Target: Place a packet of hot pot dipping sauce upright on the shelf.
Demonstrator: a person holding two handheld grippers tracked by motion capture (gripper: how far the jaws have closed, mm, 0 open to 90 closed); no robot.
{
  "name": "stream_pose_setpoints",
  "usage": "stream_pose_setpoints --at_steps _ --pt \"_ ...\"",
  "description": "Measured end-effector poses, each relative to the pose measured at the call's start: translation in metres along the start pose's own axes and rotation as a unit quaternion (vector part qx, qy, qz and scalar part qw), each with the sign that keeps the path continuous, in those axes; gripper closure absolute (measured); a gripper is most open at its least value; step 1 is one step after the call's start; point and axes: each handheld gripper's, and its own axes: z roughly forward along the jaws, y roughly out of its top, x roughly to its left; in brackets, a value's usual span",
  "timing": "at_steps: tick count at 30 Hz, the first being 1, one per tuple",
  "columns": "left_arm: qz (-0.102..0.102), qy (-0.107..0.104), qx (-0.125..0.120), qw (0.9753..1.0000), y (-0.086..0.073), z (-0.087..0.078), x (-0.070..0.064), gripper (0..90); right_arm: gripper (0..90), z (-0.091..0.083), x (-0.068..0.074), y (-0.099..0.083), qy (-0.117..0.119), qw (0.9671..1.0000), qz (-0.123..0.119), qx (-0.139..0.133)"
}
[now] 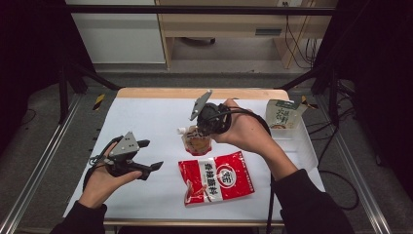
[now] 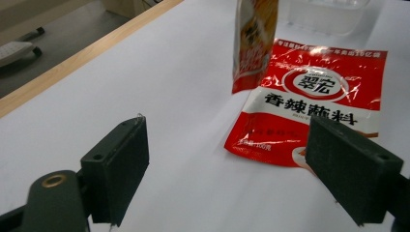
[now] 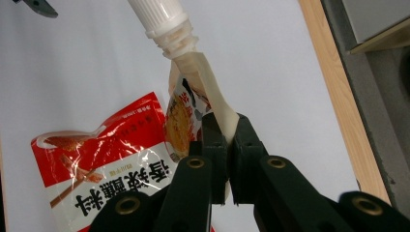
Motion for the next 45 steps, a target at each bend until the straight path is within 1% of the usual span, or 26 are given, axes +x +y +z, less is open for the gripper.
stream_pose_setpoints --at_steps 1,3,5,6,7,9,10,11,12,13,15,17,18,19,20,21,22,23,24,27,29,30,35,38,39,45 --pt "-0.001 0.002 0.001 1.0000 -0.003 0.000 0.000 14.2 87.3 -0.002 -0.001 -0.002 -0.002 1.0000 -0.004 -0.001" --pt "-0.004 0.005 0.002 1.0000 -0.009 0.002 0.000 12.9 87.3 -0.005 -0.003 -0.006 -0.004 1.0000 -0.003 -0.003" --pt "-0.011 0.013 0.001 0.9999 -0.015 0.003 0.000 11.5 87.3 -0.007 -0.005 -0.010 -0.006 1.0000 -0.006 -0.004" --pt "-0.011 0.013 0.001 0.9999 -0.015 0.003 0.000 11.2 87.2 -0.008 -0.006 -0.011 -0.008 1.0000 -0.004 -0.004" --pt "-0.017 0.016 0.003 0.9997 -0.023 0.006 0.001 10.6 87.3 -0.010 -0.007 -0.013 -0.008 1.0000 -0.003 -0.003" --pt "-0.019 0.020 0.011 0.9996 -0.030 0.008 0.002 9.5 87.2 -0.013 -0.009 -0.016 -0.011 0.9999 -0.002 -0.003" --pt "-0.019 0.020 0.011 0.9996 -0.030 0.008 0.002 9.3 87.2 -0.013 -0.009 -0.016 -0.011 0.9999 -0.002 -0.003" --pt "-0.022 0.030 0.019 0.9991 -0.037 0.010 0.003 8.8 87.2 -0.018 -0.011 -0.019 -0.014 0.9999 -0.004 -0.004" --pt "-0.024 0.036 0.022 0.9988 -0.040 0.010 0.003 8.7 87.2 -0.019 -0.012 -0.020 -0.016 0.9999 -0.002 -0.004" --pt "-0.029 0.039 0.022 0.9986 -0.044 0.011 0.004 8.5 87.2 -0.021 -0.013 -0.022 -0.017 0.9998 -0.005 -0.005" --pt "-0.033 0.043 0.028 0.9981 -0.051 0.011 0.006 7.6 87.1 -0.025 -0.015 -0.026 -0.021 0.9998 -0.003 -0.006" --pt "-0.045 0.052 0.027 0.9973 -0.057 0.009 0.009 7.2 87.1 -0.030 -0.016 -0.030 -0.026 0.9996 0.002 -0.009" --pt "-0.050 0.058 0.025 0.9967 -0.060 0.008 0.011 7.1 87.1 -0.032 -0.017 -0.032 -0.027 0.9996 0.000 -0.008" --pt "-0.050 0.058 0.025 0.9967 -0.060 0.008 0.011 7.2 87.1 -0.034 -0.018 -0.035 -0.030 0.9995 0.004 -0.010" --pt "-0.064 0.071 0.011 0.9954 -0.067 0.005 0.013 7.2 87.1 -0.037 -0.019 -0.037 -0.032 0.9994 0.001 -0.010" --pt "-0.072 0.073 0.004 0.9947 -0.069 0.004 0.015 7.2 87.1 -0.039 -0.019 -0.040 -0.035 0.9993 0.006 -0.012" --pt "-0.072 0.073 0.004 0.9947 -0.069 0.004 0.015 7.2 87.1 -0.039 -0.019 -0.040 -0.035 0.9993 0.006 -0.012" --pt "-0.078 0.076 0.003 0.9940 -0.072 0.004 0.016 7.2 87.1 -0.042 -0.020 -0.043 -0.037 0.9992 0.008 -0.013" --pt "-0.082 0.082 0.007 0.9932 -0.075 0.004 0.018 7.2 87.1 -0.047 -0.022 -0.048 -0.041 0.9990 0.011 -0.011" --pt "-0.083 0.084 0.013 0.9929 -0.078 0.006 0.019 7.2 87.1 -0.057 -0.025 -0.056 -0.050 0.9984 0.021 -0.012" --pt "-0.081 0.083 0.014 0.9931 -0.078 0.006 0.019 7.2 87.1 -0.064 -0.028 -0.061 -0.054 0.9982 0.020 -0.014" --pt "-0.081 0.084 0.015 0.9931 -0.078 0.007 0.019 7.2 87.1 -0.067 -0.028 -0.063 -0.055 0.9980 0.025 -0.016" --pt "-0.080 0.087 0.023 0.9927 -0.080 0.009 0.020 7.2 87.1 -0.083 -0.034 -0.075 -0.066 0.9971 0.033 -0.018" --pt "-0.082 0.089 0.023 0.9925 -0.080 0.009 0.020 7.2 87.1 -0.089 -0.036 -0.079 -0.070 0.9967 0.038 -0.016" --pt "-0.081 0.090 0.023 0.9924 -0.080 0.009 0.021 7.2 87.1 -0.094 -0.039 -0.085 -0.076 0.9961 0.042 -0.016" --pt "-0.080 0.093 0.027 0.9921 -0.082 0.009 0.020 7.1 87.2 -0.104 -0.044 -0.099 -0.090 0.9945 0.051 -0.016"
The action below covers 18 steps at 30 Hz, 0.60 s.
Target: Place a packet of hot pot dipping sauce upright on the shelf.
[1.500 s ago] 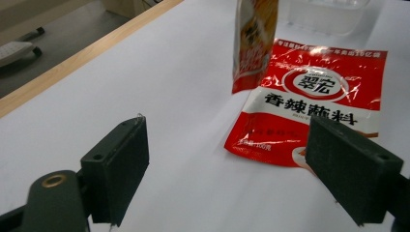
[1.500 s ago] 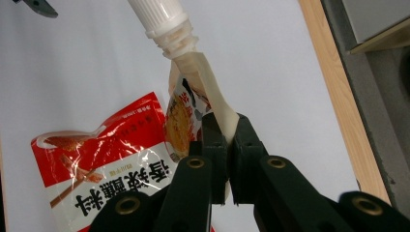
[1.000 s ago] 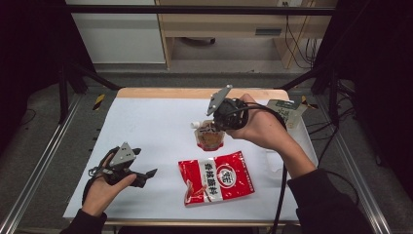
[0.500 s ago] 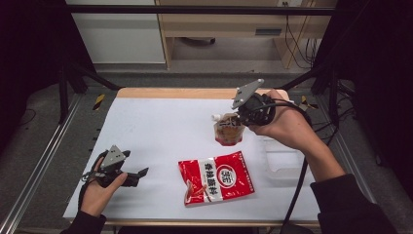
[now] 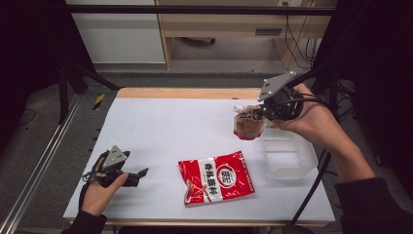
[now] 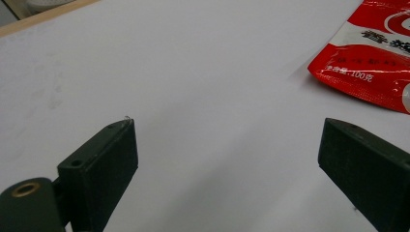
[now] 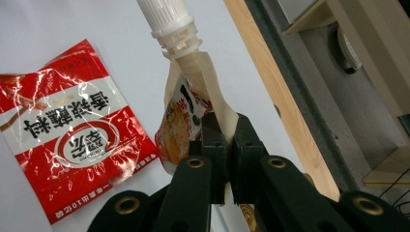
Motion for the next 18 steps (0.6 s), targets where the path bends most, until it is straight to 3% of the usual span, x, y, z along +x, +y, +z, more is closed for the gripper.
stream_pose_setpoints --at_steps 18 --pt "-0.008 0.008 0.000 0.9999 -0.001 0.001 0.003 7.2 87.1 -0.019 -0.020 -0.031 -0.027 0.9994 0.020 0.010"
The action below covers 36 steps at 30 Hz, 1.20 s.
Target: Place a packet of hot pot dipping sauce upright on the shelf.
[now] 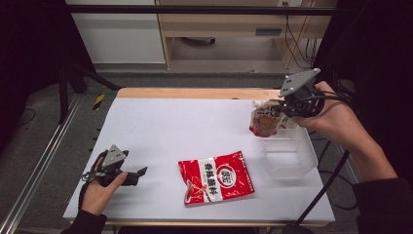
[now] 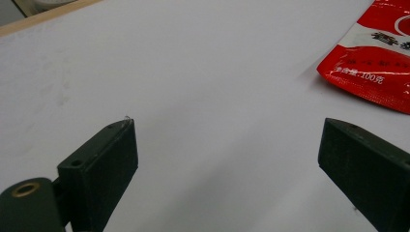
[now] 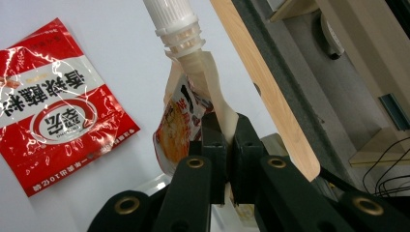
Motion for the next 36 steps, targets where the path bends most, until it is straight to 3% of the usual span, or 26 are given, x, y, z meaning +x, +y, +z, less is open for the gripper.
stream_pose_setpoints --at_steps 13,25,36 --pt "-0.006 0.003 -0.002 1.0000 -0.002 -0.002 0.003 7.2 87.1 -0.005 -0.016 -0.019 -0.018 0.9997 0.017 0.007" --pt "-0.014 0.007 -0.003 0.9999 -0.003 -0.003 0.006 7.1 87.1 0.021 -0.037 -0.060 -0.028 0.9982 0.047 0.026" --pt "-0.015 0.013 -0.002 0.9998 -0.004 -0.004 0.006 7.1 87.1 0.041 -0.046 -0.078 -0.019 0.9973 0.065 0.028"
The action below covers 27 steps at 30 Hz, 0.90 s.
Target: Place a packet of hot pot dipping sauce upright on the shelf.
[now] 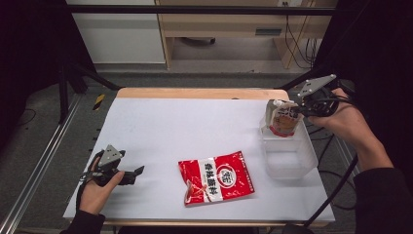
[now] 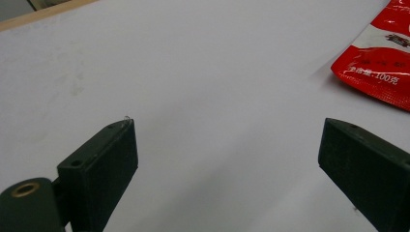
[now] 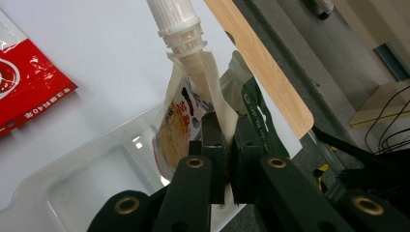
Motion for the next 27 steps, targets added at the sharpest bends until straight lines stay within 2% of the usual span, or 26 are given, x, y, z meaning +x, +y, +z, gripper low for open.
stream_pose_setpoints --at_steps 13,27 --pt "0.000 0.002 -0.001 1.0000 0.000 0.001 -0.002 7.1 86.9 0.025 0.004 -0.008 0.029 0.9995 -0.005 0.014" --pt "0.000 0.001 0.000 1.0000 0.000 0.001 -0.002 7.1 86.7 0.046 0.013 -0.012 0.046 0.9987 0.005 0.020"
